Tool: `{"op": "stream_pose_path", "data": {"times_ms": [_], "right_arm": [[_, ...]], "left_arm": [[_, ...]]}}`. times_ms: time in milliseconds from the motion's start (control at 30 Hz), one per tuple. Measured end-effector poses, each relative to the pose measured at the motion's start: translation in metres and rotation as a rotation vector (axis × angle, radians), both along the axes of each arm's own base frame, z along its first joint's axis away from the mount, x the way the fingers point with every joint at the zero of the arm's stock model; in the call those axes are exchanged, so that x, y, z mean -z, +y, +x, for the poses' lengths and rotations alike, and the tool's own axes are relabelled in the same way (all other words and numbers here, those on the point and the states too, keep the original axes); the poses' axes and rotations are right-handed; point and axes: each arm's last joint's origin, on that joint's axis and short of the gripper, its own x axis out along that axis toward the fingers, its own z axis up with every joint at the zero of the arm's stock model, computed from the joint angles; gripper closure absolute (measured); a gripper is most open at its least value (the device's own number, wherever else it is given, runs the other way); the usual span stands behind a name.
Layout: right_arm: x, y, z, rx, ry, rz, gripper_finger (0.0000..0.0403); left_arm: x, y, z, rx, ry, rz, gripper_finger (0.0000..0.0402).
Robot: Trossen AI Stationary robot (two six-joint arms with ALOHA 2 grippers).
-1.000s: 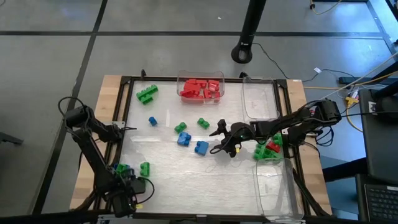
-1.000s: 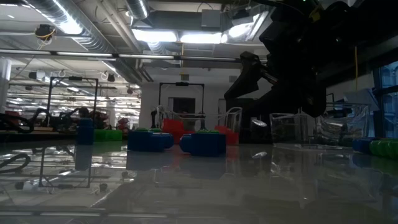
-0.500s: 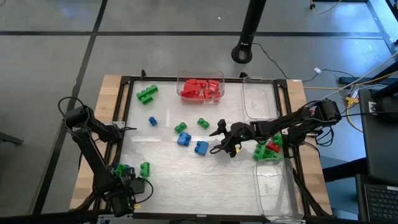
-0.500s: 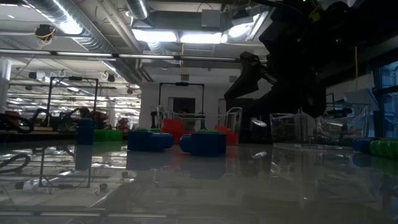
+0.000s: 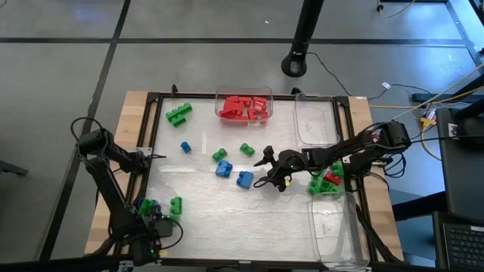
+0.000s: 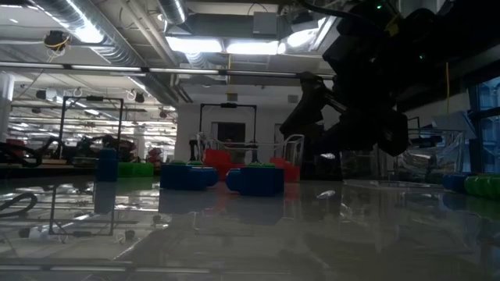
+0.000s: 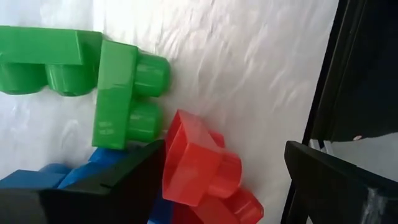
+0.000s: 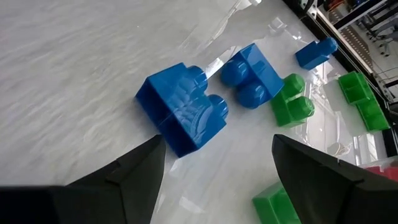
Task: Sort blocks
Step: Put the red game piece into the top left transparent bin
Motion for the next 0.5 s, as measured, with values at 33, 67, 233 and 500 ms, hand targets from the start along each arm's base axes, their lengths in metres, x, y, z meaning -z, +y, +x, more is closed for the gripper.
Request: {"op": "stream_pose_path", "data": {"times_ms": [33,67,233,500], "right_arm": [[0.0,0.0,0.0,0.0,0.0,0.0,0.011],[0.0,0.0,0.0,0.0,0.001,0.0,0.011],[0.0,0.0,0.0,0.0,0.001,0.0,0.011],[0.0,0.0,0.0,0.0,0.001,0.0,0.011]], "left_arm": [[0.0,0.0,0.0,0.007,0.0,0.002,0.0084],[0.001,0.0,0.0,0.008,0.0,0.002,0.0084],[0.005,0.003,-0.001,-0.005,0.009,0.014,0.0084],[0.012,0.004,-0.003,0.04,0.015,0.014,0.0084]]}}
